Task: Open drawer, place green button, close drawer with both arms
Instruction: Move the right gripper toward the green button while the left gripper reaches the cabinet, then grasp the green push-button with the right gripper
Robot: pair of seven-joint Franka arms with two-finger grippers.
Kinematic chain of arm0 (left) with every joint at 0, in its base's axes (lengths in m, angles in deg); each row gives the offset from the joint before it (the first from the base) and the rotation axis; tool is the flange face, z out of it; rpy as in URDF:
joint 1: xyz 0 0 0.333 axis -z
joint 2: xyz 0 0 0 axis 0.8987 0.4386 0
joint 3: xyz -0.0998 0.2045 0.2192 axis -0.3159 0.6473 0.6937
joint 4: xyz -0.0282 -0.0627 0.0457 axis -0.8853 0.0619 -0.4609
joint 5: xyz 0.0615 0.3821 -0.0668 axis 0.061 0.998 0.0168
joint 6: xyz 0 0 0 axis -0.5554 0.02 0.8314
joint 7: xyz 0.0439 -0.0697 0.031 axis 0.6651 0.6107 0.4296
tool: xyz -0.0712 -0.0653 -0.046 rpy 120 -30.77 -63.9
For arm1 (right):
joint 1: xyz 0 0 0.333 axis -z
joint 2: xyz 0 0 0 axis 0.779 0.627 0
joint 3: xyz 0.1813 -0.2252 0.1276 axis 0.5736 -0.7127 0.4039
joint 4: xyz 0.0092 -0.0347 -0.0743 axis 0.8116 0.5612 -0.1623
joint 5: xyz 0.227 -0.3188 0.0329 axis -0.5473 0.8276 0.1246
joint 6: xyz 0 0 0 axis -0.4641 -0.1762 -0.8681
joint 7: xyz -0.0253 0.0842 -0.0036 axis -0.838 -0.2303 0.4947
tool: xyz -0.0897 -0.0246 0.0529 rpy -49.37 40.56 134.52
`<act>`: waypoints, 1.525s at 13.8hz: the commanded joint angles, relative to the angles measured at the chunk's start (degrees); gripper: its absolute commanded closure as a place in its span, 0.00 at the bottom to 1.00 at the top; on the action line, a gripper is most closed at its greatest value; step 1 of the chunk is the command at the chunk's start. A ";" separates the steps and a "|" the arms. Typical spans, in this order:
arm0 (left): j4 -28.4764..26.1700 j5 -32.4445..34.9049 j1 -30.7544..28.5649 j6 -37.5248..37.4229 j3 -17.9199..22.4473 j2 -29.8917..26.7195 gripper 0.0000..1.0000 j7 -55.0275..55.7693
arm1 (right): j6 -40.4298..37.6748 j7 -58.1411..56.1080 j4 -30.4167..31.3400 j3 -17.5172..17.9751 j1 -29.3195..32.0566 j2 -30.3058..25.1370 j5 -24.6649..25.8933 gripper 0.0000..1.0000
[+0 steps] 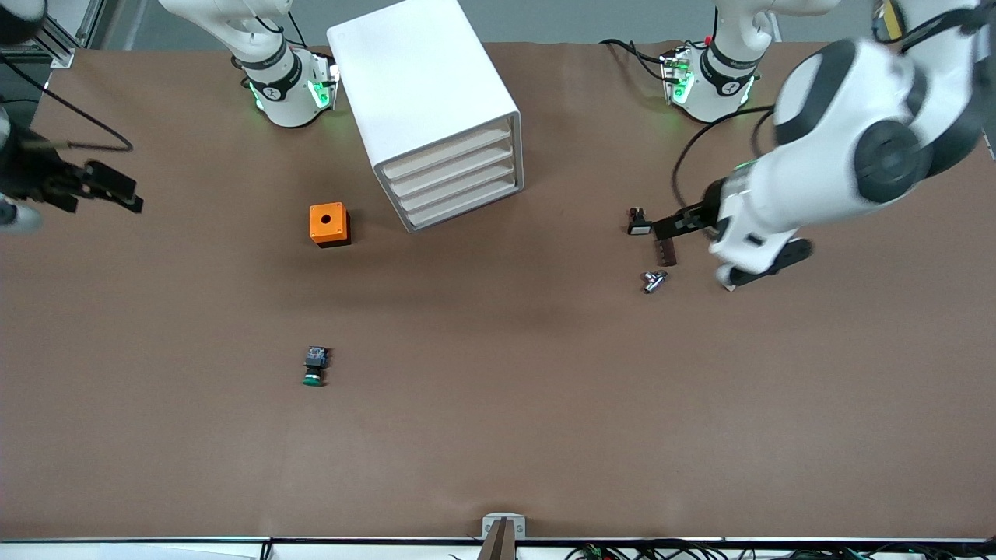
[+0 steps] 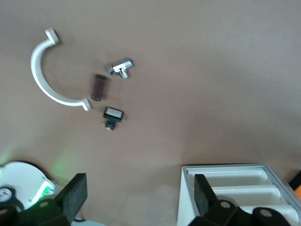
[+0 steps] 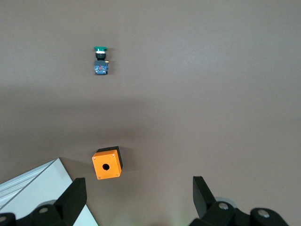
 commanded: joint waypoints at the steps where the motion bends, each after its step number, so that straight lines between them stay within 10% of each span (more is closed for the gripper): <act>1: 5.07 -0.63 3.78 -0.54 0.05 5.78 0.00 6.76 | -0.41 -0.33 -4.90 0.41 1.01 7.77 0.52 0.00; 13: 11.23 -29.00 6.25 5.97 0.32 22.48 0.00 34.96 | 24.09 12.84 -3.42 0.67 -8.39 24.65 -0.54 0.00; 21: 10.88 -34.73 8.79 5.88 0.05 29.79 0.00 53.79 | 37.73 16.01 0.18 0.59 -11.21 31.34 0.52 0.00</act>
